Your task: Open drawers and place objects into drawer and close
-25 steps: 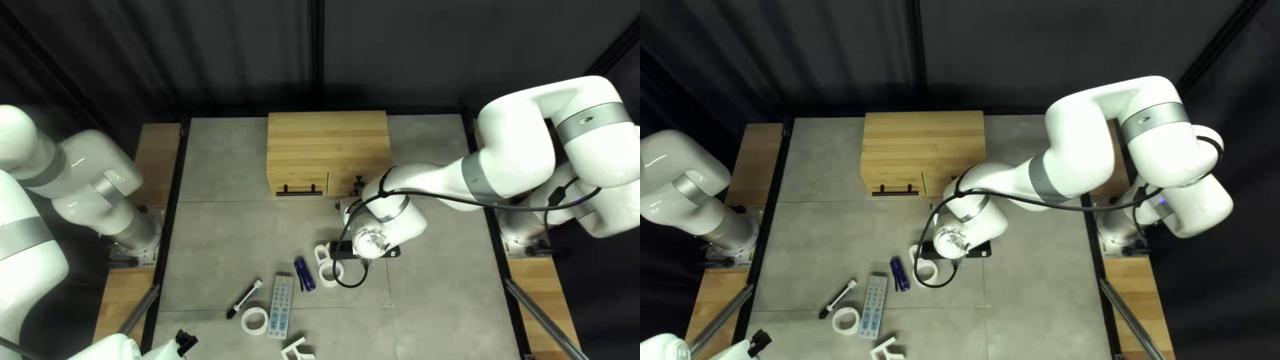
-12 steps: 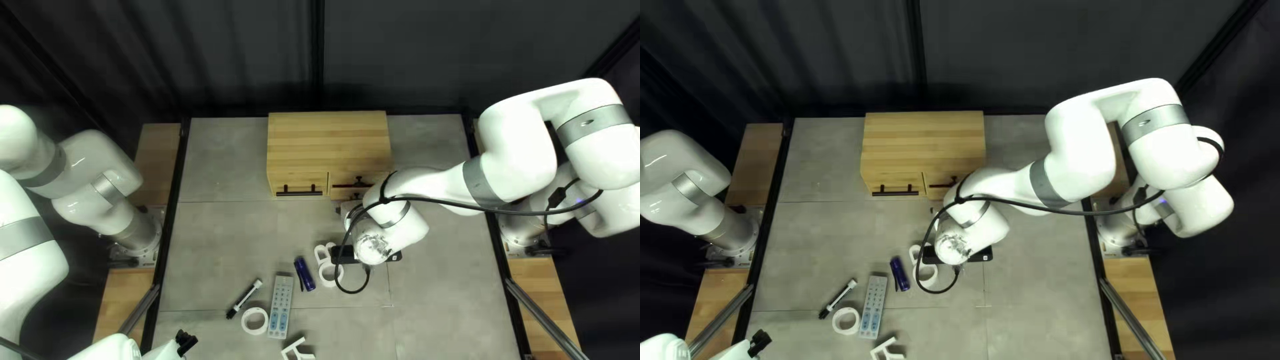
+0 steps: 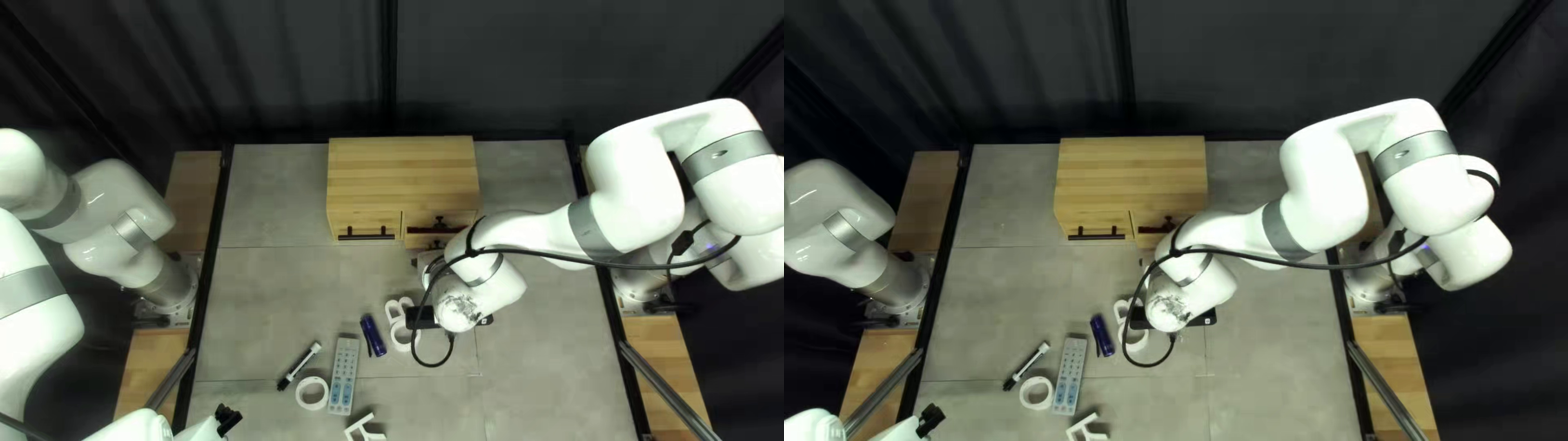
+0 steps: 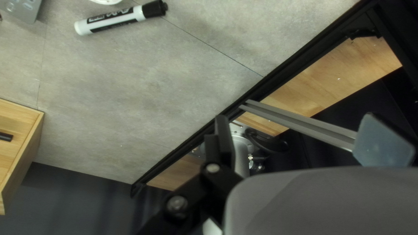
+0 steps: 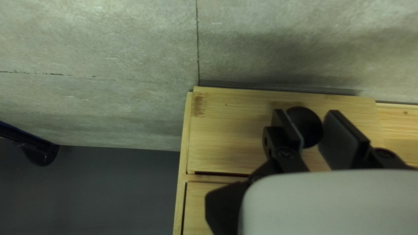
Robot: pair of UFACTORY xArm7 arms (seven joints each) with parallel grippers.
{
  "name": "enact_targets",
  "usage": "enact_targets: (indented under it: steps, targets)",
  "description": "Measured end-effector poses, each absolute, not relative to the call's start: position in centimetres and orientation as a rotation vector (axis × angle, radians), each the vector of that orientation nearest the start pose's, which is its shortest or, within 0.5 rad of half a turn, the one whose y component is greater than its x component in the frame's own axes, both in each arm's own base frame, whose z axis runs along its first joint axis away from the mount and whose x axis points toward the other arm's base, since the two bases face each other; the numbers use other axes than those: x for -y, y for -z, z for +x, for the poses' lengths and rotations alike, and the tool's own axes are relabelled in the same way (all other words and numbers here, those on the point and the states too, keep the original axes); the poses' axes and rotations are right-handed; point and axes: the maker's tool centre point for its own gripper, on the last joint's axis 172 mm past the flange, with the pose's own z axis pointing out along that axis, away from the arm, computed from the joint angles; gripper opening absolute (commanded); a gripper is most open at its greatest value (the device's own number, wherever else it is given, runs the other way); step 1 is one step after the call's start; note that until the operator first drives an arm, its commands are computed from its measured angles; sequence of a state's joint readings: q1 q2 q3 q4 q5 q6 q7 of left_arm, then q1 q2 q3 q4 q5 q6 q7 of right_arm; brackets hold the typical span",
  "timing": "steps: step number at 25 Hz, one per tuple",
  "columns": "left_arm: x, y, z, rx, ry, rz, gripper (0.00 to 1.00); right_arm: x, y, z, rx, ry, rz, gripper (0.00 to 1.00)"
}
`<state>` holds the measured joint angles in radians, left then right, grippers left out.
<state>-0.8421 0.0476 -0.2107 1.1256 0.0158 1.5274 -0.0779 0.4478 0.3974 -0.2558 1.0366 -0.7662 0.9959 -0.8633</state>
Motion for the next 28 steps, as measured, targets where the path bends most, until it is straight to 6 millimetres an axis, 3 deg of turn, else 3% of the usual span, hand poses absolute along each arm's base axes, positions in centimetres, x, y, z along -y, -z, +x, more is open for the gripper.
enact_targets:
  steps: [12, 13, 14, 15, 16, 28]
  targets:
    - [30.8, -18.8, 18.0, -1.341, -0.544, -2.511, 1.00, 4.2, -5.7, 47.4, -1.835, 0.717, 1.752, 0.11]
    - [30.8, -18.8, 18.0, -1.341, -0.544, -2.511, 1.00, 4.1, -5.8, 47.5, -1.835, 0.716, 1.752, 0.15]
    - [30.8, -18.8, 18.0, -1.341, -0.544, -2.511, 1.00, 4.0, -5.8, 47.5, -1.835, 0.716, 1.751, 0.33]
    - [30.8, -18.8, 18.0, -1.341, -0.544, -2.511, 1.00, 3.9, -5.9, 47.5, -1.836, 0.715, 1.751, 0.83]
    - [30.8, -18.8, 18.0, -1.341, -0.544, -2.511, 1.00, 3.8, -6.1, 47.6, -1.837, 0.715, 1.749, 1.00]
    - [30.8, -18.8, 18.0, -1.341, -0.544, -2.511, 1.00, 0.6, -8.3, 47.7, -1.865, 0.715, 1.733, 1.00]
